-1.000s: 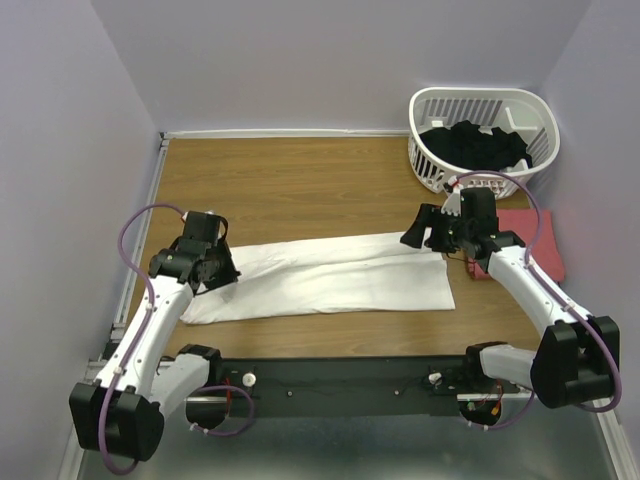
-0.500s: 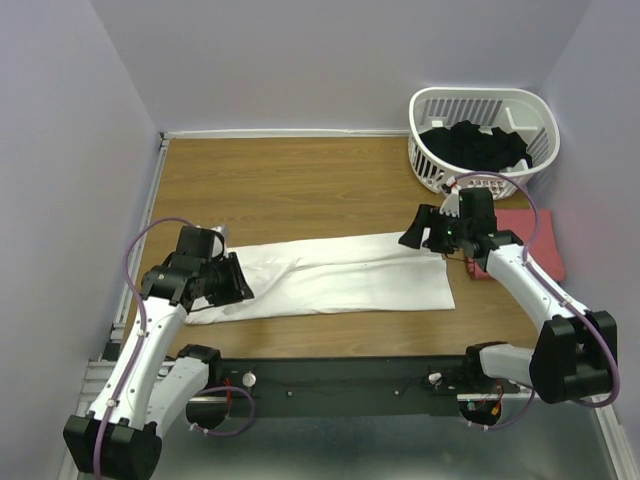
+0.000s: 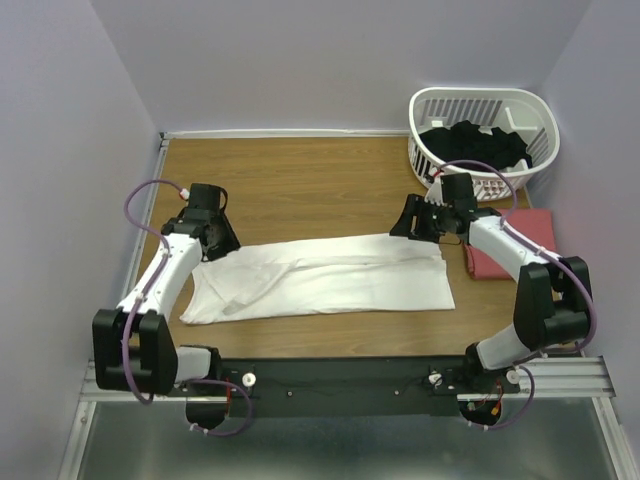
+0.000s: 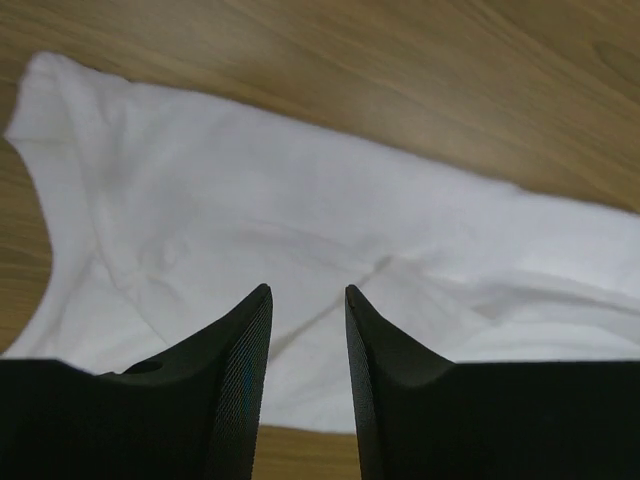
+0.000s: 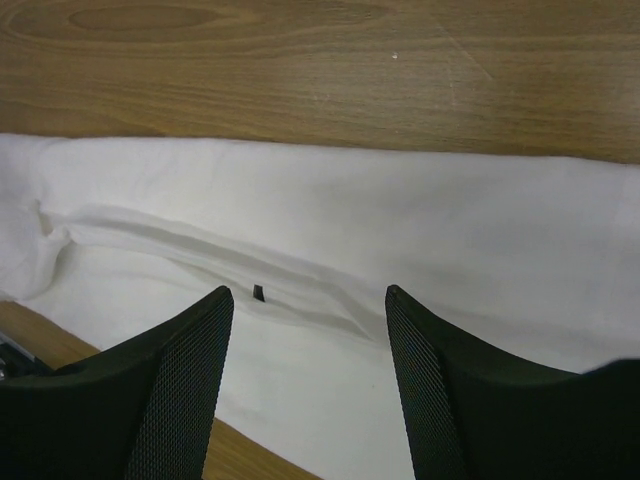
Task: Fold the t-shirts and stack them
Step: Fold the tshirt
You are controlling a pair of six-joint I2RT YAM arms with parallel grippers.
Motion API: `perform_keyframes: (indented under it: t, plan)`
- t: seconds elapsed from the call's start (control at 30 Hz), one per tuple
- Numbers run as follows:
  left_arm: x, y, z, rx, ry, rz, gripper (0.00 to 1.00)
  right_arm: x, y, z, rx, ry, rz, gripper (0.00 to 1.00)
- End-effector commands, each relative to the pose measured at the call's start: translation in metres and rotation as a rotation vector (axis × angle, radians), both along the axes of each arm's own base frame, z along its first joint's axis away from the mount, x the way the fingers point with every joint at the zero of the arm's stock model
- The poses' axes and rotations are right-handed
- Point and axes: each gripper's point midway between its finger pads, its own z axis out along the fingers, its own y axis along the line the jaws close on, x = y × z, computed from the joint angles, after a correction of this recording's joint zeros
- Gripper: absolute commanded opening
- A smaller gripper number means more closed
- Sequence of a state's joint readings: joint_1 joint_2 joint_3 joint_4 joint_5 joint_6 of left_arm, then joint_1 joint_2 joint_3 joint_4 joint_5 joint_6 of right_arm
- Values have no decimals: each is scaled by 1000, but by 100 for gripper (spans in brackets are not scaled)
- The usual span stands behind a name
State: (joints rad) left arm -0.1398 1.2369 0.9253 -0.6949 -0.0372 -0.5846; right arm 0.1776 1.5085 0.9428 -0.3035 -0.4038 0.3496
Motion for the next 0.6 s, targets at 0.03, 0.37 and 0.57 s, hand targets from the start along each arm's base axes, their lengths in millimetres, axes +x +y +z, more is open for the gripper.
perform_keyframes:
  t: [0.03,0.37,0.57]
  plan:
    - [47,77,-14,109,-78,231,43,18,-2,-6,-47,-4,-39,68]
    - [52,92,-84,95,63,227,37,25,-31,-61,-191,106,-199,59]
    - [54,104,-109,108,109,268,32,30,-63,-76,-252,108,-324,52]
